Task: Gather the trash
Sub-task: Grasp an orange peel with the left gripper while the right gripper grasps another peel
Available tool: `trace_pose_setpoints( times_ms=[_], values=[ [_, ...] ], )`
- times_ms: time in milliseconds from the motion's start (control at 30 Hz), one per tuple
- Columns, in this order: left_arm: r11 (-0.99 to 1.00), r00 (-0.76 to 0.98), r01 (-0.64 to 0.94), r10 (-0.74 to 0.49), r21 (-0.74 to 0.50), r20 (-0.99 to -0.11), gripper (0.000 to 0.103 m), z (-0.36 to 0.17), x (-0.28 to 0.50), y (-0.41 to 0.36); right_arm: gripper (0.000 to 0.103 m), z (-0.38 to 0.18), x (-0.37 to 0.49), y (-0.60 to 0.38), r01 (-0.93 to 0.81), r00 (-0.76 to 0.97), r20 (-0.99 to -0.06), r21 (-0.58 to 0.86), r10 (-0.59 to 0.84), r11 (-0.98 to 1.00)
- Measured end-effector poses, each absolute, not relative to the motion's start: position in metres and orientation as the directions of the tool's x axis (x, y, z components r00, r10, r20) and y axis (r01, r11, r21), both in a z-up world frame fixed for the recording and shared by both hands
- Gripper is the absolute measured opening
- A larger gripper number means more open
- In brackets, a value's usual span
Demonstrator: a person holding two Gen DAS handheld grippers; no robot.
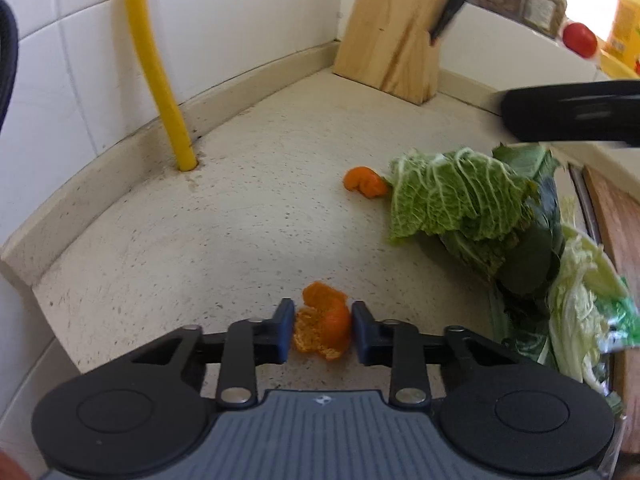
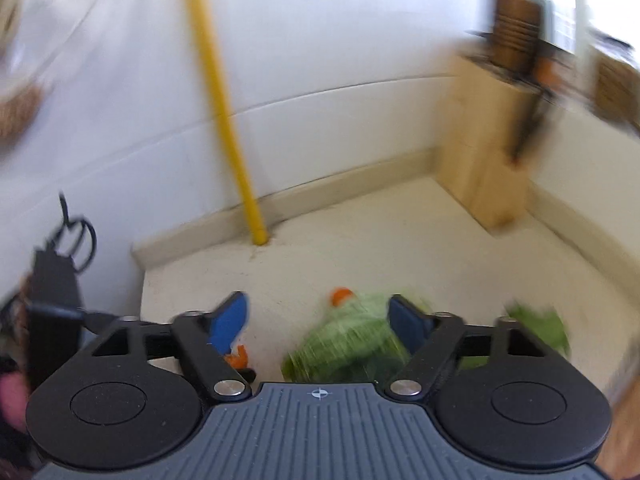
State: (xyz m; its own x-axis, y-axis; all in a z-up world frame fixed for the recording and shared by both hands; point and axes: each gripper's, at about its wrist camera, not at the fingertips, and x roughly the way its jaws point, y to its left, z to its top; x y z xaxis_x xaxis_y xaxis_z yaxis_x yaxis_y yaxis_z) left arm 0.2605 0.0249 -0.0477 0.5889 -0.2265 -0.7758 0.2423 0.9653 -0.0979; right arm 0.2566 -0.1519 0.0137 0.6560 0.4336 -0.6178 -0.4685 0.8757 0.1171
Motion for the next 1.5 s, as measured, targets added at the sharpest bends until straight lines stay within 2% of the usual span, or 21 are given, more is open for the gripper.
trace_pose_setpoints(
  times_ms=[33,67,100,333,567,700,867,1233,1500],
  values=[
    [0.967,0.591,0.234,-0.225,-0.102,-0.774,0.02,-0.048,0.26,0.027,0.064,0.01,0.267,-0.141,-0.5,0.633,-0.636,0.098,0.441,0.86],
    [0.967,0.589,0.226,-0.232,-0.118,-0.774,0.019,-0.047,0.26,0.03,0.054,0.005,0.279,-0.131,-0.527,0.608,-0.658,0.084,0.444,0.846],
    [0.966,0.587,0.221,-0.239,-0.13,-0.773,0.019,-0.048,0.259,0.032,0.049,-0.002,0.29,-0.123,-0.542,0.587,-0.68,0.071,0.438,0.837],
    [0.962,0.586,0.225,-0.26,-0.154,-0.767,0.019,-0.049,0.258,0.035,0.049,-0.041,0.341,-0.101,-0.526,0.534,-0.769,0.025,0.352,0.85],
    [0.958,0.584,0.231,-0.276,-0.169,-0.763,0.019,-0.05,0.261,0.037,0.037,-0.065,0.357,-0.097,-0.512,0.484,-0.81,0.045,0.331,0.858],
    [0.959,0.586,0.228,-0.273,-0.168,-0.762,0.019,-0.049,0.259,0.036,0.026,-0.064,0.361,-0.101,-0.487,0.483,-0.814,0.055,0.322,0.872],
    [0.961,0.586,0.223,-0.268,-0.166,-0.765,0.019,-0.048,0.257,0.035,0.025,-0.061,0.341,-0.101,-0.513,0.488,-0.803,0.051,0.341,0.857],
    [0.967,0.585,0.195,-0.249,-0.164,-0.772,0.018,-0.043,0.247,0.043,0.024,-0.022,0.292,-0.114,-0.523,0.423,-0.683,0.354,0.596,0.776],
    [0.971,0.574,0.187,-0.229,-0.147,-0.786,0.018,-0.041,0.23,0.048,0.024,-0.037,0.252,-0.116,-0.458,0.369,-0.721,0.408,0.586,0.79]
  ],
)
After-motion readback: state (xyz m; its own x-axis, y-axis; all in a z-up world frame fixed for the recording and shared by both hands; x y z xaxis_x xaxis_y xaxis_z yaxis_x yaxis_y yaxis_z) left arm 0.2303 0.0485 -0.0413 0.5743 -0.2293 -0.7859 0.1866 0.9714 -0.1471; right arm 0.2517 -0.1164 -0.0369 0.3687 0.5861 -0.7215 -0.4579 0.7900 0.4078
